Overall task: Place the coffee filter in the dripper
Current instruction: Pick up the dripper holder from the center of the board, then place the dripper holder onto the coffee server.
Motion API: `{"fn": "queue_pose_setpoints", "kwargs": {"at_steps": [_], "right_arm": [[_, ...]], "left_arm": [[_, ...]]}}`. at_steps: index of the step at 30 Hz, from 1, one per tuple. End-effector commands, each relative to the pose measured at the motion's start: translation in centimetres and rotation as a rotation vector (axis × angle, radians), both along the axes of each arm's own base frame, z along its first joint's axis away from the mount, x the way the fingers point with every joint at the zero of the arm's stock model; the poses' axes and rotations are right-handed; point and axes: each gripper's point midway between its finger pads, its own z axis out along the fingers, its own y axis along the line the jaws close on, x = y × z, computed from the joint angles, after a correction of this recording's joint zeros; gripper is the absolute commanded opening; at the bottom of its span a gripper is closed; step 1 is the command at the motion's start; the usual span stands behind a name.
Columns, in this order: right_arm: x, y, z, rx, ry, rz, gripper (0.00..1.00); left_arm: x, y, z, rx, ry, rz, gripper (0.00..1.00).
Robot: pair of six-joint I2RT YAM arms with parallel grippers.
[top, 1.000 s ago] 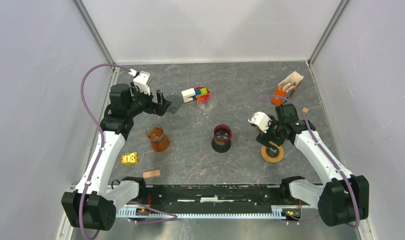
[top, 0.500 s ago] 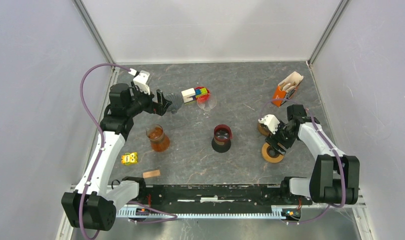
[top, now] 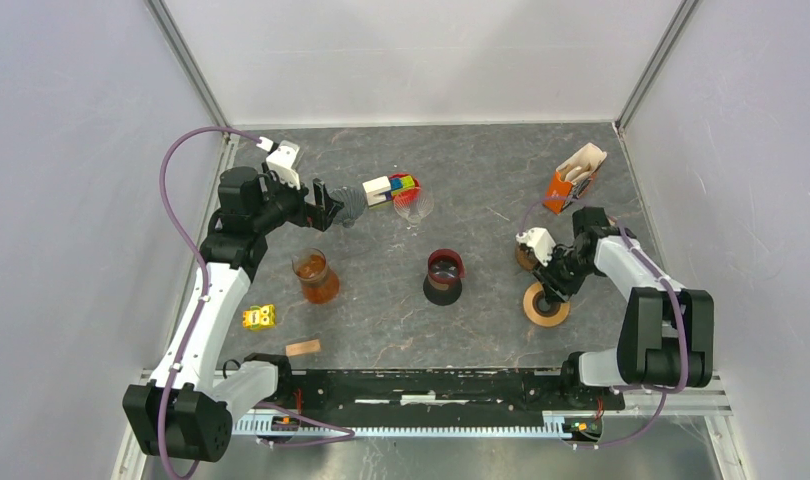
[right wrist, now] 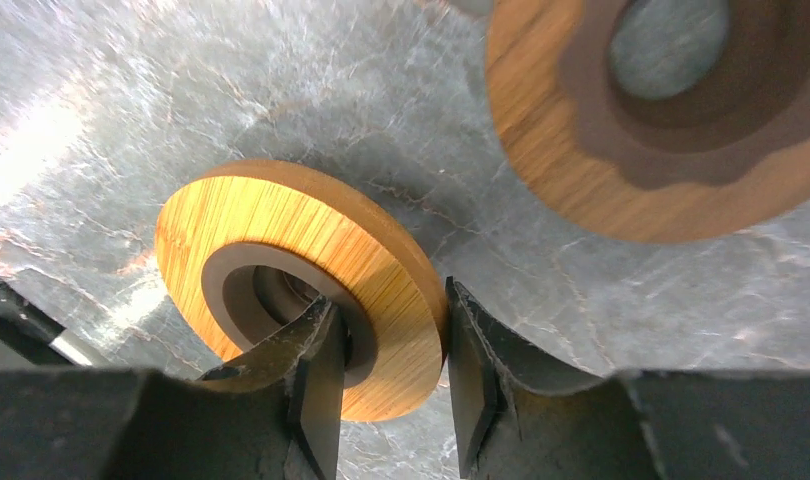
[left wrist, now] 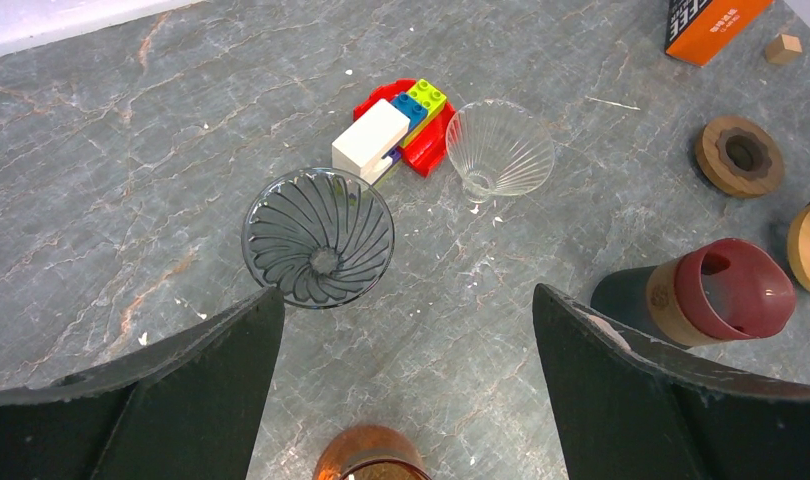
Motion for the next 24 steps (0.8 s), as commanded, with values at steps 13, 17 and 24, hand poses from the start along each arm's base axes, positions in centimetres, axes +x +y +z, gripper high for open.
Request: {"fn": "queue_pose_setpoints", "kwargs": {"at_steps": [13, 17, 24], "right_arm": [[7.6, 14.3, 19.0, 0.279, -0.262, 0.237, 0.23], [7.2, 18.4, 19.4, 0.326, -0.196, 0.321, 0.23], [5.9, 22.4, 18.4, 0.308, -0.124, 0.425, 0.28]], "left_arm": [[0.2, -0.4, 1.3, -0.030, -0.041, -0.013, 1.00], [0.1, -0.3, 1.4, -0.030, -0.044, -0.011, 1.00], [0.2, -0.3, 1.4, -0.029, -0.043, -0.010, 1.00]]}}
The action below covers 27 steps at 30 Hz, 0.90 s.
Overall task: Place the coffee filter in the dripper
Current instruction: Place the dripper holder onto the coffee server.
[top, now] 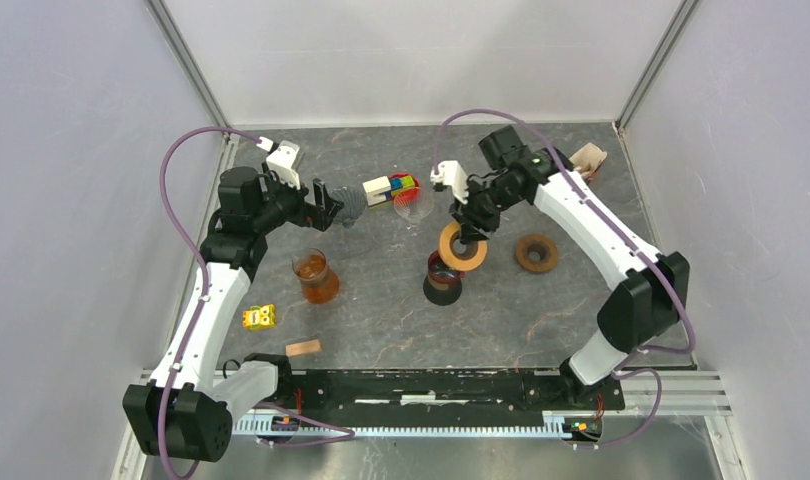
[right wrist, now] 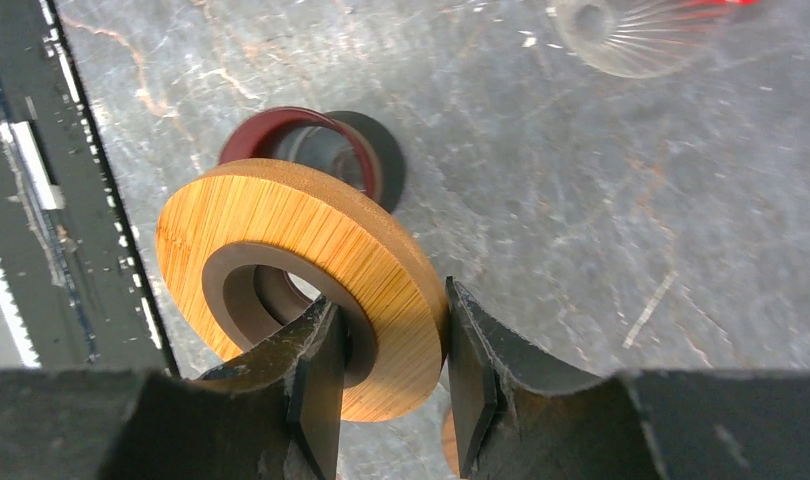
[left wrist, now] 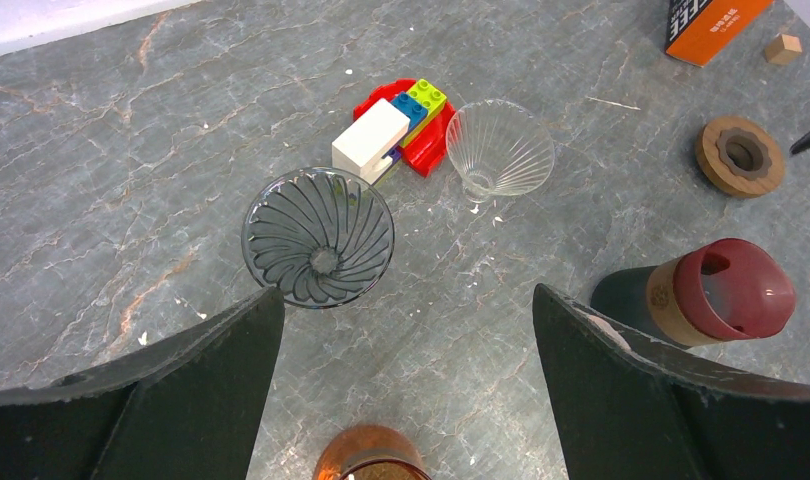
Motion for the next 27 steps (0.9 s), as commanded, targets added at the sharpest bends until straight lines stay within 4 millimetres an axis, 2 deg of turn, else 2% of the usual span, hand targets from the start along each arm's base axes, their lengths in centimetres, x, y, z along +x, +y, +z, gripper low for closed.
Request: {"fn": "queue_pose_setpoints", "kwargs": {"at_steps": [1, 9, 27], "right_arm": [[-1.4, 2.0, 0.5, 0.001, 0.044, 0.040, 0.28], [-2.2, 3.4, -1.5, -0.031, 0.103, 0.093, 0.31], [-0.8, 3.8, -3.4, -0.146, 0.058, 0.087, 0.45]], "left_arm": [[0.1, -0.3, 1.4, -0.029, -0.043, -0.010, 1.00], [0.0, -0.4, 1.4, -0.031, -0.045, -0.015, 1.00], [-0.2, -0.6, 1.5, -0.035, -0.052, -0.026, 1.00]]}}
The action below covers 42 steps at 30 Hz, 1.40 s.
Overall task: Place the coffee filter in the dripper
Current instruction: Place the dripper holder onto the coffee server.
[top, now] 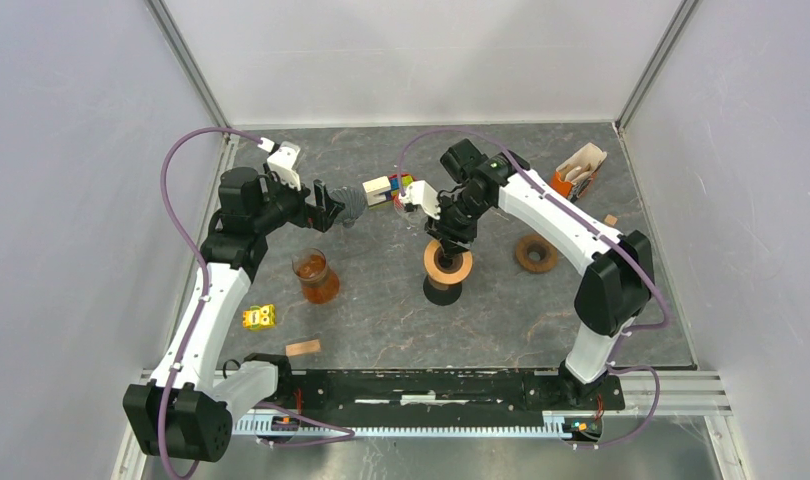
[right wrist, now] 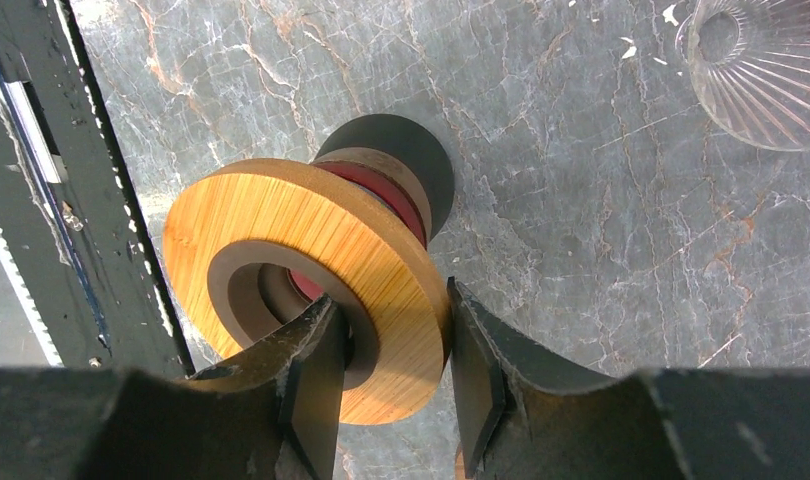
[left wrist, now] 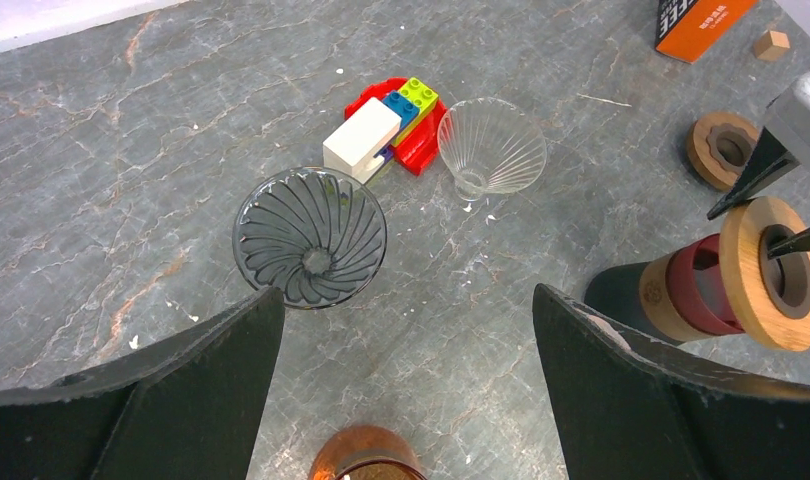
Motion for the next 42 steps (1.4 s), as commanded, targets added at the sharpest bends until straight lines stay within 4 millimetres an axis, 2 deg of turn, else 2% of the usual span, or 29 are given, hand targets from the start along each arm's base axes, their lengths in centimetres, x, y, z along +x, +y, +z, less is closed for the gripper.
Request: {"fn": "queue_pose_setpoints", "kwargs": {"at_steps": [1, 9, 17, 21, 28, 31, 35, 37, 40, 42], "right_arm": [[0.7, 0.4, 0.6, -0.002, -0.021, -0.010, 0.46], [0.9, 0.6, 0.2, -0.006, -0.014, -0.010, 0.49], [1.3, 0.8, 1.2, 0.012, -0.045, -0.020, 0.64], [1.8, 0.9, 3.1, 0.050, -0.111, -0.040, 0.68], [2.3, -0.1, 7.9, 0.171, -0.257, -0.098, 0.69], [3.6, -1.8, 9.8, 0.220, -0.334, -0.173, 0.70], [6.4, -4.9, 10.7, 0.271, -0.407, -0.318, 0.70], [7.5, -5.7, 10.8, 0.276, -0.442, -0.366, 0.69], [8.9, -5.6, 10.6, 0.287, -0.467, -0.409, 0.68], [10.0, -4.7, 10.2, 0.317, -0.448, -0.431, 0.68]], "left_arm": [[0.0, -0.3, 1.8, -0.030, -0.057, -0.012, 1.00], [0.0, -0.3, 1.7, -0.030, -0.056, -0.012, 1.00], [0.1, -0.2, 1.5, -0.028, -0.055, -0.005, 1.00], [-0.1, 0.2, 0.6, 0.006, -0.031, 0.000, 1.00], [-1.5, 2.7, -1.9, 0.211, 0.038, 0.024, 1.00], [-2.0, 2.9, -2.1, 0.240, 0.052, 0.013, 1.00], [-1.7, 2.3, -1.5, 0.211, 0.060, -0.009, 1.00], [-1.1, 1.8, -1.1, 0.188, 0.073, -0.017, 1.00], [-0.1, 1.2, -0.7, 0.159, 0.094, -0.021, 1.00], [0.4, 0.9, -0.5, 0.135, 0.096, -0.015, 1.00]]}}
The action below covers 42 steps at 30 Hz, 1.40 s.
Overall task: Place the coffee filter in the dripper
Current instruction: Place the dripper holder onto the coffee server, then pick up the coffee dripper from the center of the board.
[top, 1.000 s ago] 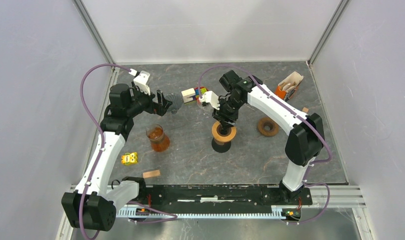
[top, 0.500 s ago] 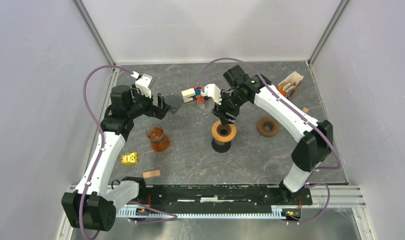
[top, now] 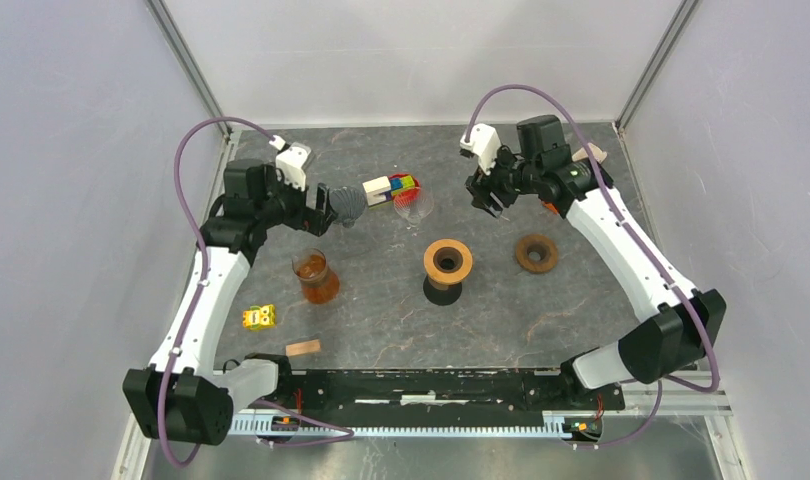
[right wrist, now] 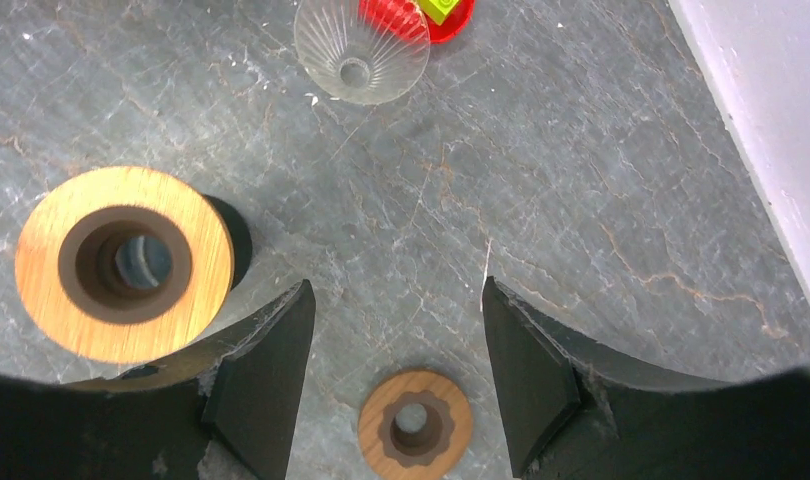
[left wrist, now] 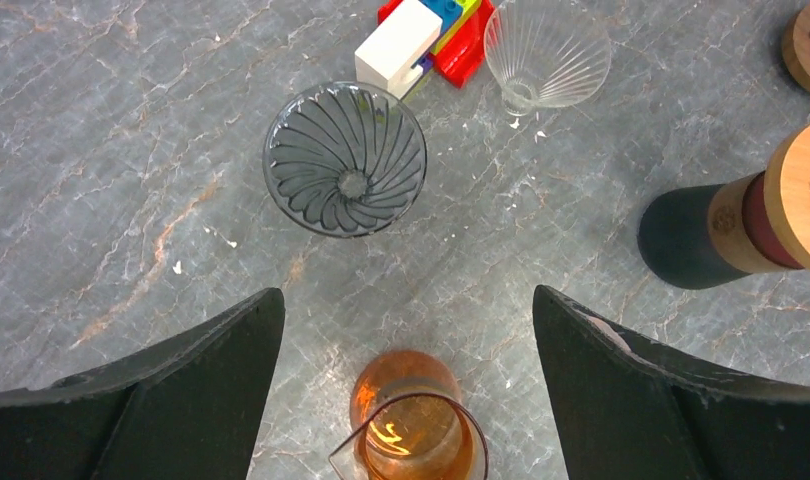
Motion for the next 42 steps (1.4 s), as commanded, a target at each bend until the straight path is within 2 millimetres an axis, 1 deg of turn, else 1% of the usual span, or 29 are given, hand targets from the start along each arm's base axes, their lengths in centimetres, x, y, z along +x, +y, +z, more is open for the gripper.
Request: {"fn": "queue_pose_setpoints", "kwargs": {"at_steps": [1, 2, 4, 5, 6, 7, 10, 14, 19, 25, 27, 29, 32, 34, 35, 36, 39, 40, 42], "right_arm": [[3.3, 2.4, 0.2, 0.103, -0.025, -0.048, 0.67], [4.0, 3.2, 0.1, 0.122, -0.011, -0.049, 0.66], [5.6, 4.6, -1.3, 0.139, 0.035, -0.064, 0.64], [6.2, 5.4, -1.7, 0.141, 0.044, -0.064, 0.64], [6.9, 6.1, -2.7, 0.135, 0.064, -0.072, 0.64], [7.6, 6.8, -3.1, 0.131, 0.067, -0.084, 0.66], [9.5, 8.4, -5.5, 0.119, 0.109, -0.121, 0.66], [10.8, 10.0, -7.9, 0.120, 0.170, -0.124, 0.66], [11.7, 10.8, -10.7, 0.103, 0.212, -0.139, 0.64], [12.2, 11.0, -13.6, 0.075, 0.255, -0.143, 0.62], [12.3, 11.2, -14.4, 0.070, 0.267, -0.140, 0.59], [12.4, 11.5, -15.0, 0.066, 0.277, -0.140, 0.55], [12.8, 11.7, -15.4, 0.062, 0.279, -0.138, 0.47], [13.1, 11.6, -15.4, 0.055, 0.265, -0.142, 0.41], [13.2, 11.6, -15.2, 0.060, 0.260, -0.141, 0.35], [13.3, 11.7, -14.9, 0.066, 0.253, -0.141, 0.32], [13.3, 12.0, -13.4, 0.086, 0.239, -0.127, 0.16], [13.2, 12.0, -12.6, 0.096, 0.230, -0.123, 0.10], [12.8, 11.9, -10.7, 0.124, 0.211, -0.106, 0.03]], "left_arm": [[1.5, -0.9, 2.1, -0.052, -0.043, -0.005, 1.00], [1.5, -1.1, 2.1, -0.063, -0.049, -0.005, 1.00], [1.4, -1.3, 2.3, -0.080, -0.064, -0.009, 1.00], [1.3, -1.4, 2.2, -0.084, -0.065, -0.012, 1.00], [1.2, -1.4, 2.3, -0.088, -0.066, -0.013, 1.00], [1.1, -1.5, 2.3, -0.091, -0.070, -0.014, 1.00], [0.9, -1.5, 2.5, -0.097, -0.094, -0.018, 1.00], [0.7, -1.7, 2.7, -0.113, -0.116, -0.021, 1.00], [0.5, -1.9, 2.3, -0.124, -0.112, -0.025, 1.00], [0.4, -2.0, 2.4, -0.132, -0.119, -0.036, 1.00], [0.4, -2.1, 2.3, -0.133, -0.120, -0.039, 1.00], [0.4, -2.1, 2.2, -0.136, -0.119, -0.039, 1.00], [0.4, -2.2, 2.3, -0.139, -0.121, -0.046, 1.00], [0.4, -2.2, 2.3, -0.135, -0.126, -0.049, 1.00], [0.4, -2.2, 2.2, -0.132, -0.129, -0.047, 1.00], [0.4, -2.1, 2.3, -0.127, -0.134, -0.049, 1.00], [0.6, -2.1, 2.4, -0.113, -0.146, -0.056, 1.00], [0.6, -2.1, 2.7, -0.109, -0.153, -0.058, 1.00], [0.5, -2.4, 3.2, -0.100, -0.154, -0.087, 1.00]]}}
